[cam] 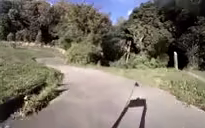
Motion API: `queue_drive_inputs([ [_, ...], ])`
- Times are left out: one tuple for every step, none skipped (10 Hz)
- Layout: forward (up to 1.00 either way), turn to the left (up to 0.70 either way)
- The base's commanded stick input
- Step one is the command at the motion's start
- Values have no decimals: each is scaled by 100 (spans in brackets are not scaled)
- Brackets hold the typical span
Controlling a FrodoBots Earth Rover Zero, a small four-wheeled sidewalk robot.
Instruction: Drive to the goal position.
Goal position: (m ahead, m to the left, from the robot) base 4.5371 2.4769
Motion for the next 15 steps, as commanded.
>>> queue_drive_inputs([
  [100, 0],
  [100, 0],
  [85, 0],
  [85, 0],
  [85, 0],
  [85, 0],
  [84, 0],
  [78, 0],
  [71, 0],
  [70, 1],
  [70, 2],
  [70, 9],
  [70, 20],
  [70, 35],
  [70, 35],
])
